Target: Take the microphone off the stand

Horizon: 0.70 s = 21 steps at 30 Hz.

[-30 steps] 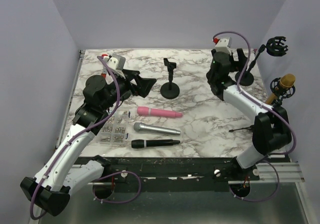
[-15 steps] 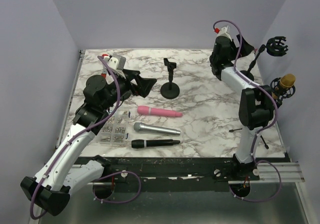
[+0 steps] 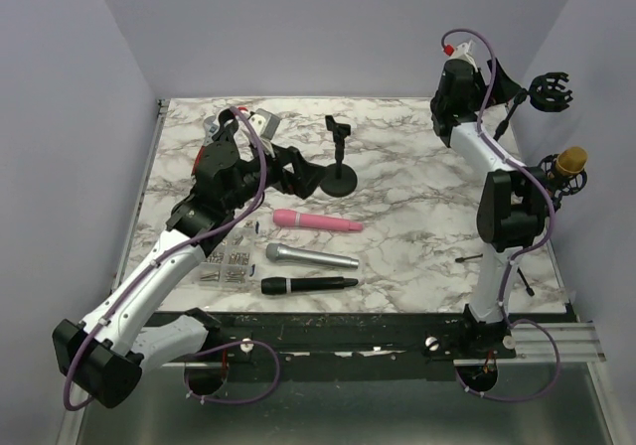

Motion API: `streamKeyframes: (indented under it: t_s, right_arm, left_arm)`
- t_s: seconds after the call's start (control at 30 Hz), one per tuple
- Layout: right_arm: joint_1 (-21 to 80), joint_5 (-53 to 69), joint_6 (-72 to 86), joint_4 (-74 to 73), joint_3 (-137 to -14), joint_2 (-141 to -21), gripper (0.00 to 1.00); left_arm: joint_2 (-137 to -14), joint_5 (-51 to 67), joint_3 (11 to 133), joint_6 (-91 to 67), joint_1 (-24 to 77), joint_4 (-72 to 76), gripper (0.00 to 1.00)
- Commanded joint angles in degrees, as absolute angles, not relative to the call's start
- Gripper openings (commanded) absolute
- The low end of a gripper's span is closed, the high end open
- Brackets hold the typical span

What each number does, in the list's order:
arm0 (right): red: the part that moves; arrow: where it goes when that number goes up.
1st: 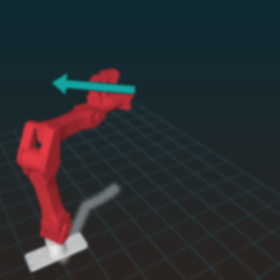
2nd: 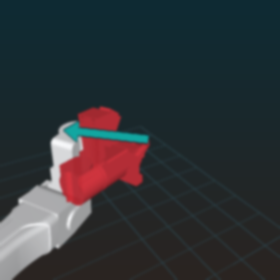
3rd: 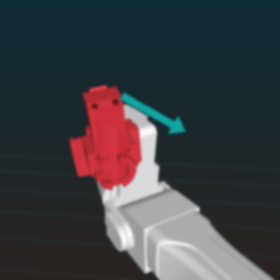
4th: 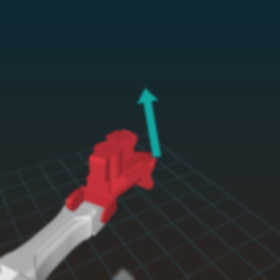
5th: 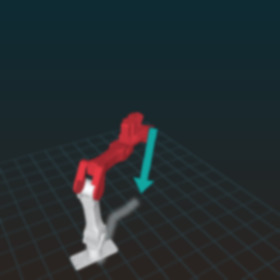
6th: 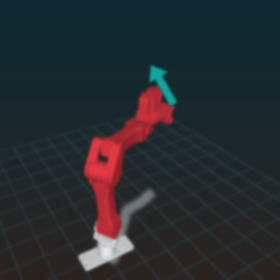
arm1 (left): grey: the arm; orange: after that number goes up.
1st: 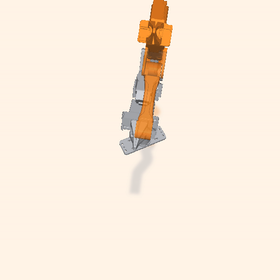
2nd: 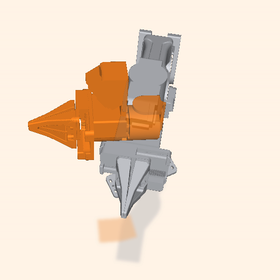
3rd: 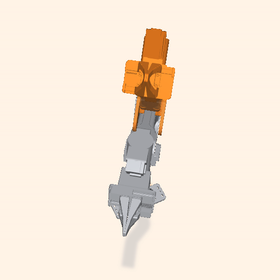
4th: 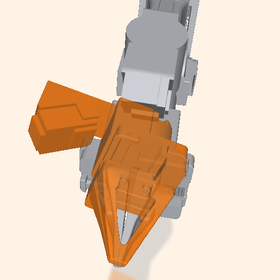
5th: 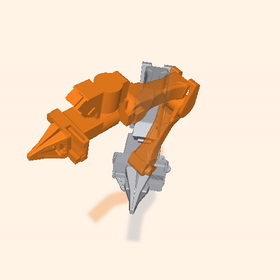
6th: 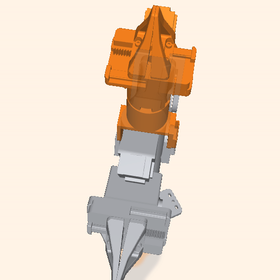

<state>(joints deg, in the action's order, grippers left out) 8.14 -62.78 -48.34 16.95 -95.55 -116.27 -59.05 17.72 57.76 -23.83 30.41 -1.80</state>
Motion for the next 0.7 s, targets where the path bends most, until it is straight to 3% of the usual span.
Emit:
streamKeyframes:
  t_s: [0.0, 0.67]
  right_arm:
    - [6.2, -58.4, -43.1, 10.2, -97.1, -117.2, 1.00]
    - [1.4, -51.6, -40.1, 6.7, -101.9, -119.1, 1.00]
  left_arm:
    - [-61.2, 20.4, 59.1, -21.4, 32.5, -0.3, 0.99]
    - [-66.4, 26.2, 61.1, -23.3, 34.1, 0.4, 0.99]
